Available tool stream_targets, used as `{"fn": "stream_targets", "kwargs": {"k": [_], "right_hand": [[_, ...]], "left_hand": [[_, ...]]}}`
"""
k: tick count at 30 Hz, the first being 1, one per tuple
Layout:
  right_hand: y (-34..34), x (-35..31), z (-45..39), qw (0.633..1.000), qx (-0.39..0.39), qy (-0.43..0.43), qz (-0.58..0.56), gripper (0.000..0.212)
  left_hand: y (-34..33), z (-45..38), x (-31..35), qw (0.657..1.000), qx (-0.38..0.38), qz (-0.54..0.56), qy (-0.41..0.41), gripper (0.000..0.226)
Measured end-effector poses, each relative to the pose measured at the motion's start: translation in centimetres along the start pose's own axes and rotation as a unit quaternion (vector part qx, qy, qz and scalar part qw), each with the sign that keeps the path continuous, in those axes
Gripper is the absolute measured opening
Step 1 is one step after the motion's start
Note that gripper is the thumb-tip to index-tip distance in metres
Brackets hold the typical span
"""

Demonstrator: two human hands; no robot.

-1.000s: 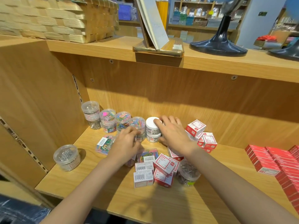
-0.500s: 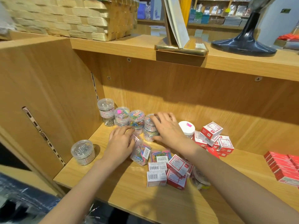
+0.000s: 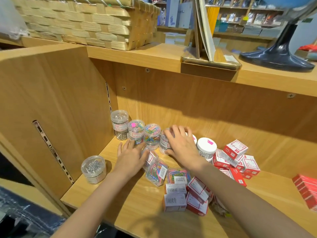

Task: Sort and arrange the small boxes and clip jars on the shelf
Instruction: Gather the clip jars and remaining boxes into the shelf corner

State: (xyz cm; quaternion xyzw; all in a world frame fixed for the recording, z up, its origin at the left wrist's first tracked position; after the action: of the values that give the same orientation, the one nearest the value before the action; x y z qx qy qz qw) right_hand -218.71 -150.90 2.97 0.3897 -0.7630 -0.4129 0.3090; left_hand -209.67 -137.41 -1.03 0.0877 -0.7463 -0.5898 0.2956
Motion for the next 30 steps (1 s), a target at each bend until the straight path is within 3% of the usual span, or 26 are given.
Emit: {"fn": "stream_targets", "kwargs": {"k": [5, 11, 15, 21, 25, 30], "right_hand": [[0.8, -0.6, -1.1, 0.998, 0.015, 0.046, -0.030, 0.080], [-0.4, -3.5, -2.7, 0.994, -0.055, 0.084, -0.039, 0.080], [-0.9, -3.6, -3.0, 0.996, -0.050, 0.066, -0.035, 0.078], [0.0, -3.6, -3.2, 0.993, -0.067, 0.085, -0.044, 0.074], [2.2, -0.4, -2.9, 0.989, -0.106, 0.056, -0.086, 0.065], [1.5, 1.8, 0.0, 0.990, -0.135, 0.043, -0.027, 0.065]], "left_hand": [[1.0, -0.2, -0.3, 0.996, 0.047, 0.070, 0.019, 0.054], [1.4, -0.5, -1.2, 0.985, 0.050, 0.167, 0.014, 0.061], [1.1, -0.3, -2.2, 0.972, 0.031, 0.233, 0.030, 0.072], [0.4, -0.6, -2.2, 0.972, 0.038, 0.231, 0.016, 0.076], [0.4, -0.2, -1.5, 0.969, 0.054, 0.241, 0.009, 0.061], [-0.2, 0.2, -1.1, 0.974, 0.035, 0.222, -0.004, 0.073]]}}
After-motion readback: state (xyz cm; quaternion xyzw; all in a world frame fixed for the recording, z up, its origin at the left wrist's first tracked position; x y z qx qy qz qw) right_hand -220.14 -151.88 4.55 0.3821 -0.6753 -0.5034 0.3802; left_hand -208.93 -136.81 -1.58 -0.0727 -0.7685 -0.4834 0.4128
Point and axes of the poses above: each hand's wrist, its own z-axis away from the middle knuckle, its own y-axis out of the back of the hand, x = y × z, the point moved 5 cm from there along -z, towards the middle knuckle, and after that the axes turned 11 degrees about -y, right-handed, at the moved point
